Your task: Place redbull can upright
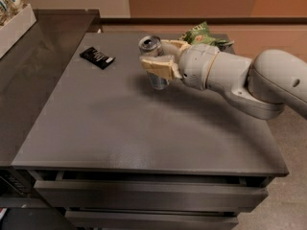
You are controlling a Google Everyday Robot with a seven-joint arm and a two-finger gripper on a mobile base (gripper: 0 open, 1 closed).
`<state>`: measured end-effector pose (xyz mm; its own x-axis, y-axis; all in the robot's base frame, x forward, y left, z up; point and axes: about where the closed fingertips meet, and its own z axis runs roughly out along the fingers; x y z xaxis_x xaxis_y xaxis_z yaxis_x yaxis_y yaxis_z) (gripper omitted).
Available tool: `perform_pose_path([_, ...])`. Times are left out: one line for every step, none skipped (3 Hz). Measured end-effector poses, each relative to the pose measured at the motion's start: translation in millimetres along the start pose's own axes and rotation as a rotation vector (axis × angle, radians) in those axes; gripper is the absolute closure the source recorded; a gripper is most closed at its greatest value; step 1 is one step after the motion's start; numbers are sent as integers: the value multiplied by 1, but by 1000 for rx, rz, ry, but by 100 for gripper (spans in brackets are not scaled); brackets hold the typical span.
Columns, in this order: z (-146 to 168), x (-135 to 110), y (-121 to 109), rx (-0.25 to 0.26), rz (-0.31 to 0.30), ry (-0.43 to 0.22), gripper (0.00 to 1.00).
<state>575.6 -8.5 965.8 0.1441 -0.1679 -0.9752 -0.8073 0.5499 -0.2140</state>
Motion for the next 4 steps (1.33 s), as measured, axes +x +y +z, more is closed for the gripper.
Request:
perform_pose_path([8, 4, -1, -9, 29, -45, 100])
perform_pose_path([14, 10, 0, -27, 58, -60, 100])
perform_pose_path([22, 19, 3, -52, 92, -65, 100])
perform_pose_path([27, 25, 6, -78, 129, -72, 100])
